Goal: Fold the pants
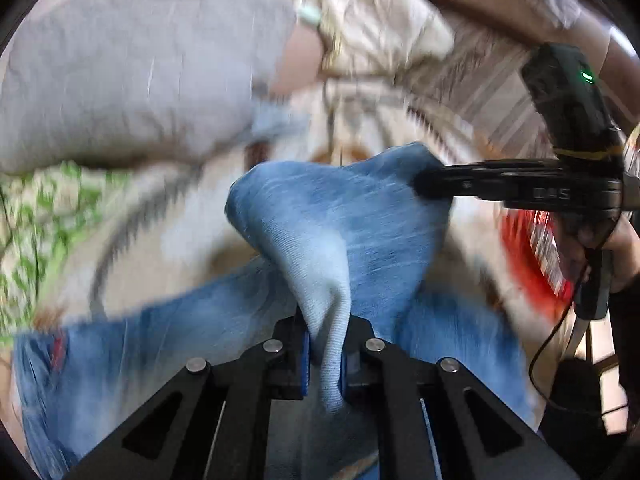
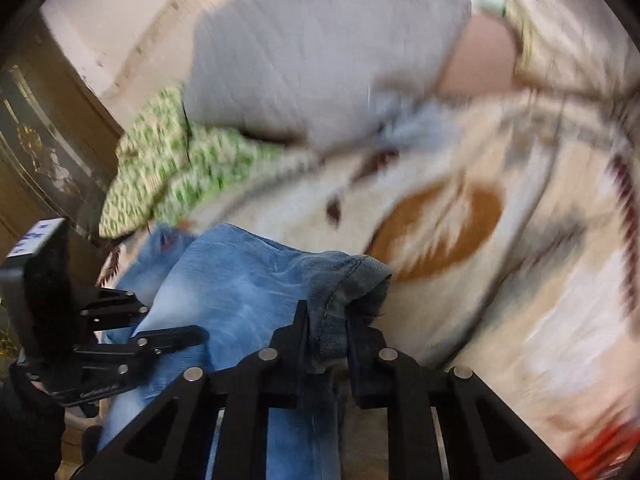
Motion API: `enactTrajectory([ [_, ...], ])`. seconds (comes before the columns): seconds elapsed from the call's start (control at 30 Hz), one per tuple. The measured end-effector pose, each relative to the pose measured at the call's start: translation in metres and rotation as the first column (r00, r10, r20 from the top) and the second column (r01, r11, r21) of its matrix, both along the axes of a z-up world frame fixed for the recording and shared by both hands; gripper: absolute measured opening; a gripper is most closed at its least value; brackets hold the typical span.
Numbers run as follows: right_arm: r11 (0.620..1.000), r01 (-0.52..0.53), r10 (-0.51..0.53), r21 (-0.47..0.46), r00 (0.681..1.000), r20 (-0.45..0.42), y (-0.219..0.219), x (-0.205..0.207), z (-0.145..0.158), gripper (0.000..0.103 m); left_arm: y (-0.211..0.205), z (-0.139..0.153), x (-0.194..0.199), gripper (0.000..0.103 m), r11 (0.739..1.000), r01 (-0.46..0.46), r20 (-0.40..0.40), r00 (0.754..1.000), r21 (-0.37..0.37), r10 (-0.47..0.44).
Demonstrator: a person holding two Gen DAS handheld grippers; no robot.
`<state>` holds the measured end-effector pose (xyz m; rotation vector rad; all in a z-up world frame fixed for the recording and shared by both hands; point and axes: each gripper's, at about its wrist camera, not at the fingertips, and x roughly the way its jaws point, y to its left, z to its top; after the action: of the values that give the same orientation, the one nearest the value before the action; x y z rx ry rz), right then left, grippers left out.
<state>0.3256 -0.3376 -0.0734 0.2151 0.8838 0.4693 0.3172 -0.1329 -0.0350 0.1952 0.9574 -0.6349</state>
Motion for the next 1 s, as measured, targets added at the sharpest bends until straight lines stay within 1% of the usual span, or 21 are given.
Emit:
enactTrajectory([
  [0.07, 0.998, 0.051, -0.049, -0.038, 0.997, 0.060, -0.017, 0.000, 0.036, 0.017, -0.014, 0.009, 0.020, 0.011, 1.000, -0.007, 0.023, 1.000, -0.026, 0.008],
  [0.13, 0.988, 0.124, -0.117, -0.091, 0.989, 0.088, -0.036, 0.003, 0.062, 0.017, -0.037, 0.002, 0.050, 0.012, 0.998, -0.024, -0.018, 1.000, -0.057, 0.023],
  [0.17, 0.980, 0.155, -0.144, -0.127, 0.985, 0.095, -0.038, 0.007, 0.068, 0.017, -0.047, -0.006, 0.061, 0.013, 0.999, -0.027, -0.034, 0.999, -0.045, 0.025],
  [0.2, 0.969, 0.187, -0.174, -0.162, 0.981, 0.089, -0.043, 0.011, 0.070, 0.017, -0.059, -0.014, 0.070, 0.016, 0.999, -0.031, -0.049, 0.998, -0.015, 0.030],
  [0.23, 0.959, 0.213, -0.208, -0.185, 0.977, 0.051, -0.050, 0.020, 0.065, 0.019, -0.069, -0.022, 0.075, 0.023, 0.999, -0.039, -0.053, 0.998, 0.024, 0.040],
  [0.27, 0.955, 0.222, -0.224, -0.199, 0.974, 0.009, -0.052, 0.027, 0.059, 0.023, -0.073, -0.025, 0.075, 0.031, 0.996, -0.056, -0.041, 0.997, 0.064, 0.059],
  [0.3, 0.947, 0.230, -0.245, -0.226, 0.969, -0.041, -0.056, 0.030, 0.052, 0.037, -0.071, -0.023, 0.072, 0.063, 0.995, -0.072, -0.026, 0.997, 0.072, 0.074],
  [0.33, 0.936, 0.239, -0.265, -0.257, 0.962, -0.070, -0.058, 0.027, 0.047, 0.067, -0.066, -0.017, 0.065, 0.093, 0.995, -0.085, -0.004, 0.996, 0.059, 0.086],
  [0.37, 0.932, 0.239, -0.269, -0.274, 0.960, -0.075, -0.061, 0.018, 0.045, 0.079, -0.057, -0.004, 0.050, 0.099, 0.996, -0.086, 0.039, 0.996, 0.029, 0.085],
  [0.4, 0.934, 0.234, -0.256, -0.271, 0.965, -0.050, -0.063, 0.002, 0.047, 0.086, -0.052, 0.005, 0.038, 0.099, 0.998, -0.064, 0.068, 0.996, 0.017, 0.063],
  [0.43, 0.940, 0.217, -0.231, -0.263, 0.973, -0.025, -0.059, -0.019, 0.052, 0.086, -0.048, 0.014, 0.022, 0.099, 0.999, -0.029, 0.081, 0.996, 0.015, 0.027],
  [0.5, 0.959, 0.167, -0.178, -0.230, 0.983, -0.031, -0.048, -0.055, 0.056, 0.086, -0.040, 0.027, -0.012, 0.099, 0.999, 0.048, 0.069, 0.996, 0.015, -0.049],
  [0.6, 0.980, 0.063, -0.074, -0.189, 0.996, -0.048, -0.022, -0.111, 0.050, 0.086, -0.032, 0.031, -0.049, 0.099, 0.996, 0.089, 0.044, 0.995, 0.028, -0.090],
  [0.7, 0.980, -0.005, -0.010, -0.197, 0.997, -0.075, 0.004, -0.158, 0.029, 0.086, -0.033, 0.013, -0.058, 0.099, 0.995, 0.090, -0.009, 0.996, 0.040, -0.090],
  [0.77, 0.974, -0.005, -0.018, -0.227, 0.995, -0.098, 0.009, -0.163, 0.005, 0.086, -0.040, -0.006, -0.052, 0.099, 0.996, 0.064, -0.057, 0.996, 0.054, -0.061],
  [0.83, 0.970, -0.003, -0.031, -0.244, 0.990, -0.137, 0.011, -0.154, -0.020, 0.085, -0.053, -0.037, -0.038, 0.099, 0.998, 0.044, -0.162, 0.986, 0.053, -0.035],
  [0.87, 0.969, -0.012, -0.029, -0.245, 0.986, -0.164, 0.012, -0.150, -0.032, 0.084, -0.054, -0.049, -0.038, 0.099, 0.998, 0.037, -0.200, 0.980, 0.053, -0.026],
  [0.9, 0.970, -0.019, -0.029, -0.242, 0.981, -0.192, 0.013, -0.146, -0.043, 0.068, -0.057, -0.064, -0.033, 0.098, 0.999, 0.018, -0.269, 0.963, 0.046, -0.005],
  [0.93, 0.974, -0.045, -0.008, -0.222, 0.973, -0.231, 0.014, -0.142, -0.053, 0.044, -0.059, -0.074, -0.032, 0.086, 1.000, 0.010, -0.316, 0.949, 0.030, 0.000],
  [0.97, 0.974, -0.074, 0.020, -0.212, 0.969, -0.246, 0.018, -0.142, -0.059, 0.036, -0.060, -0.079, -0.036, 0.064, 1.000, 0.016, -0.347, 0.938, 0.002, -0.014],
  [1.0, 0.967, -0.074, 0.017, -0.242, 0.974, -0.227, 0.018, -0.145, -0.060, 0.028, -0.063, -0.080, -0.039, 0.006, 0.999, 0.035, -0.362, 0.931, -0.012, -0.037],
])
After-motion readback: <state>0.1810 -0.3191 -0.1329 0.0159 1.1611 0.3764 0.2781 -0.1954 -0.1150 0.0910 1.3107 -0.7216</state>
